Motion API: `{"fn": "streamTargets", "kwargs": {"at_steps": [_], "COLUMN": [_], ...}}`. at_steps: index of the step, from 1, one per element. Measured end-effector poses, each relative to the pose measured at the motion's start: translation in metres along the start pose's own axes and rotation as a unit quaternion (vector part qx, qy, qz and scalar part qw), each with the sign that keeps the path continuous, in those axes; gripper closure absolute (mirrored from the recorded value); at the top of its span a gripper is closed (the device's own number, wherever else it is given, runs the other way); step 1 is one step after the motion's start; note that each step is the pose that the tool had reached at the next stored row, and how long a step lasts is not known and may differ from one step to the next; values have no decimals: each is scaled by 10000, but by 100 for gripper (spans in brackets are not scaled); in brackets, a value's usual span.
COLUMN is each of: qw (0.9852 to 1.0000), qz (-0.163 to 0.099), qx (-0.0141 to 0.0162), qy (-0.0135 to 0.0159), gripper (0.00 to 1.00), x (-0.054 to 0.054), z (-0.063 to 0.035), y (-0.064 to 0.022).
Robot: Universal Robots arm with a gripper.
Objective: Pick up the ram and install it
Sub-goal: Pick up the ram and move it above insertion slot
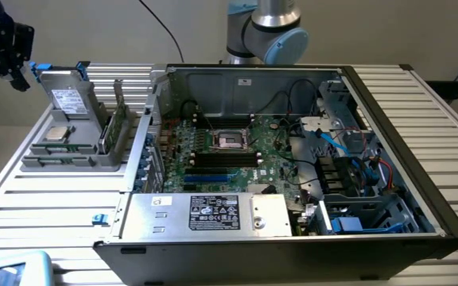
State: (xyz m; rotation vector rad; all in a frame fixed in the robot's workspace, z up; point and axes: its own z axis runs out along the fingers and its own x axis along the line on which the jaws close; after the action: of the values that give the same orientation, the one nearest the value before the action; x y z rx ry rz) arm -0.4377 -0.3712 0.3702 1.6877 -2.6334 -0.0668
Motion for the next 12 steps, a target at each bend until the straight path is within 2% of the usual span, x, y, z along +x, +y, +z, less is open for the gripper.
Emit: {"fn": "streamTargets", "kwargs": {"at_steps": [3,6,9,12], "qw": [9996,9985,9966,9940], "qz": [-272,-541,-814,-1083], "qx": [1,4,12,21], "qy": [22,48,83,126], "gripper": [89,89,89,89], "x": [0,0,0,0], "z": [2,4,6,7], "y": [0,0,0,0]}}
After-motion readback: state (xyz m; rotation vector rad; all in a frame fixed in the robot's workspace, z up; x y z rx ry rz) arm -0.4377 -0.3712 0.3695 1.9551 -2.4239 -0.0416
